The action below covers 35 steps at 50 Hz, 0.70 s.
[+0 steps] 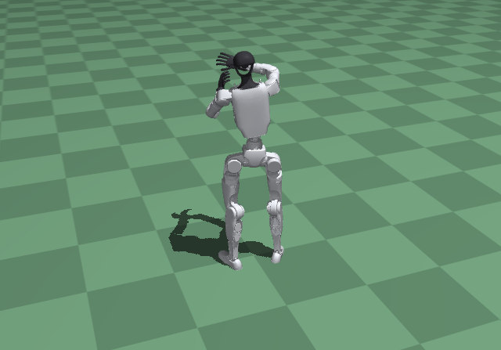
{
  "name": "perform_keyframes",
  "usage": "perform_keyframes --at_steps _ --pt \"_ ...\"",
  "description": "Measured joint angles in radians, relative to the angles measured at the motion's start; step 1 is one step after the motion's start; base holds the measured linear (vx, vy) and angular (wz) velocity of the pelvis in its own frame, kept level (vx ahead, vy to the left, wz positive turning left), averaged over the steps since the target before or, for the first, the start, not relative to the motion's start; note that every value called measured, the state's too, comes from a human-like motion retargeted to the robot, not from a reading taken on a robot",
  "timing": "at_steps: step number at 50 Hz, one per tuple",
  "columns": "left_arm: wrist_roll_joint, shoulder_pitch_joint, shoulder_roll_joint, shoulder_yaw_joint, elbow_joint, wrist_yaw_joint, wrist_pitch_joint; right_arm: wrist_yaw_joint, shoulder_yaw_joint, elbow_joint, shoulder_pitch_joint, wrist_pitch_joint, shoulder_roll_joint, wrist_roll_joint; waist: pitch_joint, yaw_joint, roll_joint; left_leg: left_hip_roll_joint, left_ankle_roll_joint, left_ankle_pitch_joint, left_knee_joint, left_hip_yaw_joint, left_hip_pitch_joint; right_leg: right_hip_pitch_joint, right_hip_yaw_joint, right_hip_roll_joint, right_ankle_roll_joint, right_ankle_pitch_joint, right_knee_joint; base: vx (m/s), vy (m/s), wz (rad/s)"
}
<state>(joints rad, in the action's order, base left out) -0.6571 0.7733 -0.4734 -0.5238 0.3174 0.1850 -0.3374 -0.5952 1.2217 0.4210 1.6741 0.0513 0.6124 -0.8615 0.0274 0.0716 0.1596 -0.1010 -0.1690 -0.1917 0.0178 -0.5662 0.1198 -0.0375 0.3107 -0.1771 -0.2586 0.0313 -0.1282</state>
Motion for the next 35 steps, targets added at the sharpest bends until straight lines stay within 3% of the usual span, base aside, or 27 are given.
perform_keyframes --at_steps 18,28,35 --pt "0.011 0.009 0.039 0.004 0.020 0.025 -0.003 -0.022 -0.059 -0.035 -0.040 -0.003 0.077 0.005 0.000 -0.021 -0.022 0.031 0.000 -0.006 0.008 0.009 0.012 0.031 -0.001 -0.030 0.000 0.009 0.017 -0.01 0.01 0.00" --pt "-0.138 -0.060 0.083 0.049 -0.069 0.062 -0.005 0.186 -0.320 -0.157 -0.375 0.006 0.142 0.516 0.051 -0.040 -0.024 0.042 0.010 -0.009 0.016 0.025 0.037 0.054 0.004 -0.050 0.007 0.027 -0.013 0.00 0.00 0.00" --pt "-0.321 -0.178 -0.065 0.074 -0.172 0.039 -0.036 0.342 -0.331 -0.220 -0.564 0.018 0.210 0.665 0.080 -0.034 -0.022 0.048 0.005 -0.013 0.023 0.009 0.048 0.058 -0.011 -0.056 -0.003 0.025 -0.015 0.00 0.00 -0.03"
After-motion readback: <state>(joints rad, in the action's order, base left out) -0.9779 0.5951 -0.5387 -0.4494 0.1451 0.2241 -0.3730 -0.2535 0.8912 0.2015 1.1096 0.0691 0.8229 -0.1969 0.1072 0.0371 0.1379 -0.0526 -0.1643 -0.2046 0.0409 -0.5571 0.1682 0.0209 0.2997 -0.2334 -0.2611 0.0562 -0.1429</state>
